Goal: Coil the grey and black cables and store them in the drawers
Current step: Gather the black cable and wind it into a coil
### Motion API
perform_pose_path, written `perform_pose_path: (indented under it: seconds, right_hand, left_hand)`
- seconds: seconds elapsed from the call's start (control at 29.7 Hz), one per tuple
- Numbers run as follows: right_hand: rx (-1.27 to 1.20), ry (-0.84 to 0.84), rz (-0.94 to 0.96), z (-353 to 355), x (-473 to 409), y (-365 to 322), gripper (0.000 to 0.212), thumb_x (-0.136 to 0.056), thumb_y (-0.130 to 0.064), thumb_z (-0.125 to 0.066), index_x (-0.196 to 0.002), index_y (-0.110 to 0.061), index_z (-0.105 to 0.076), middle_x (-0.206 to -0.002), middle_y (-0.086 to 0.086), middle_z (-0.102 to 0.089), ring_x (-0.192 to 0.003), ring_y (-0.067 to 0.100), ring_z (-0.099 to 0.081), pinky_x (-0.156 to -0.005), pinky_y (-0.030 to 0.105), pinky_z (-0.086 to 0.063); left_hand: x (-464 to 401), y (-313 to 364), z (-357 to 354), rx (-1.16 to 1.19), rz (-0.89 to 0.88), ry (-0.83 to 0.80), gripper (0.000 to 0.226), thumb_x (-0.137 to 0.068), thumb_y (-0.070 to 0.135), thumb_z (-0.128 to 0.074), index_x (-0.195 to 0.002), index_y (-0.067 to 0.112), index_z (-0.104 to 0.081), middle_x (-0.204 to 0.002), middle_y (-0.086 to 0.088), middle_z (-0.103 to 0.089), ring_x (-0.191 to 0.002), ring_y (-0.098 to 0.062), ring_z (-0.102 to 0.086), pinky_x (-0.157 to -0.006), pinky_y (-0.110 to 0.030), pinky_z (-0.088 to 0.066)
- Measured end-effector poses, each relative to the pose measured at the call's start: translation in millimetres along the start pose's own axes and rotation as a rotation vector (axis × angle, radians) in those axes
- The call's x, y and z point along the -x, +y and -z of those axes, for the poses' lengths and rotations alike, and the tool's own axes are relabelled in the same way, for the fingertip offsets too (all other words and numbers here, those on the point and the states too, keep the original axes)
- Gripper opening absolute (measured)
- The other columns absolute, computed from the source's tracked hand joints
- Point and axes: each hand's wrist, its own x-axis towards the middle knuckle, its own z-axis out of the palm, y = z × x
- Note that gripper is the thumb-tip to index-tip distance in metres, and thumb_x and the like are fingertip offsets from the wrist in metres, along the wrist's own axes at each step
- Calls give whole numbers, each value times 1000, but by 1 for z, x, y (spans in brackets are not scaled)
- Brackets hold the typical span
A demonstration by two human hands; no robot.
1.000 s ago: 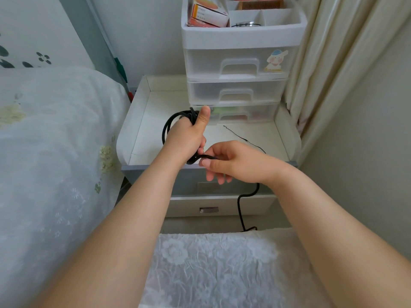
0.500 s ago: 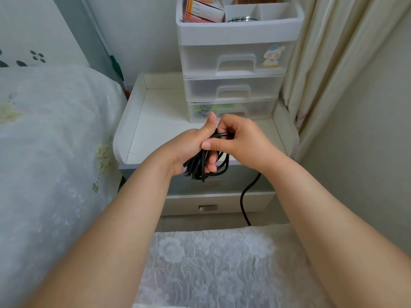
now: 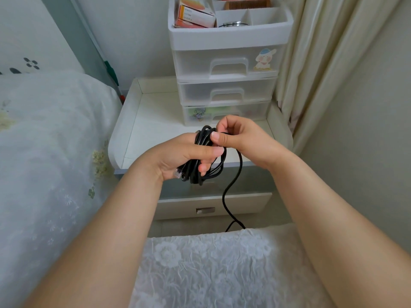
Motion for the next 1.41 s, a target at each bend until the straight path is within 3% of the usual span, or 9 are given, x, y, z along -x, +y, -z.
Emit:
perform_pose_path:
  seconds: [0.2, 0.47, 0.64, 0.74, 0.88, 0.98, 1.04, 1.15, 1.41]
  right_hand:
    - [-39, 21, 49, 1, -2, -2, 20, -84, -11, -68, -77, -10, -49, -81, 14, -47, -74, 20, -49, -77, 29, -45]
    - [290, 168, 57, 5, -5, 2, 48, -62, -52, -72, -73, -17, -41, -64, -8, -37, -56, 3, -31, -55, 18, -29]
    - [-235, -63, -3, 25, -3, 6, 46, -64, -54, -78, -80, -17, -55, -70, 5, -50, -63, 15, -44, -57, 22, -40]
    - [-125, 42, -57, 23, -4, 8, 52, -80, -57, -58, -94, -8, -57, -81, 14, -43, -67, 22, -39, -57, 25, -41]
    - [69, 128, -115, -10, -10, 10, 27, -103, -31, -31, -100, -12, -49, -62, 3, -41, -49, 14, -43, -49, 29, -43]
    - [225, 44, -193, -37, -9, 18, 21, -101, -34, -34, -110, -16, -41, -73, 4, -50, -47, 15, -45, -45, 28, -41]
    - [428, 33, -182, -51, -6, 21, 21, -100, -34, -38, -115, -19, -41, -79, 1, -55, -58, 18, -52, -58, 33, -48]
    - [770, 113, -88, -61, -1, 20, 29, -100, -33, -37, -125, -18, -36, -91, 1, -61, -77, 26, -59, -71, 40, -50]
    - [1004, 208, 340, -70, 2, 20, 20, -94, -27, -52, -101, -14, -66, -86, 3, -66, -73, 28, -61, -54, 28, -37]
  left_hand:
    - [3, 1, -6, 50, -21, 53, 20, -82, 13, -67, -65, 2, -69, -67, -15, -68, -73, -26, -68, -73, -34, -58]
    - [8, 10, -15, 46, -23, 83, 31, -94, 15, -54, -64, 20, -58, -43, 3, -40, -37, -12, -41, -51, -29, -50]
    - [12, 11, -15, 217, -59, -79, 18, -89, 21, -54, -76, 11, -47, -39, 6, -37, -30, -8, -36, -44, -22, -43]
    - [11, 13, -14, 454, -139, -98, 17, -89, 22, -53, -76, 12, -48, -39, 8, -39, -30, -6, -38, -42, -20, -43]
    - [2, 17, -14, 681, -352, 266, 25, -95, 23, -46, -72, 15, -48, -41, 9, -38, -34, -6, -35, -42, -21, -37]
    - [0, 21, -4, 841, -468, 517, 26, -95, 24, -50, -70, 16, -47, -43, 8, -38, -37, -7, -34, -44, -21, -34]
    - [1, 22, 4, 908, -493, 634, 27, -95, 24, -51, -69, 17, -46, -46, 7, -39, -39, -8, -35, -45, -21, -35]
    - [3, 22, 10, 958, -533, 776, 30, -96, 24, -52, -68, 17, -45, -48, 7, -41, -40, -9, -37, -45, -22, -37]
    - [9, 19, 24, 929, -395, 1045, 31, -95, 27, -56, -69, 13, -47, -53, 4, -52, -40, -10, -44, -44, -20, -40]
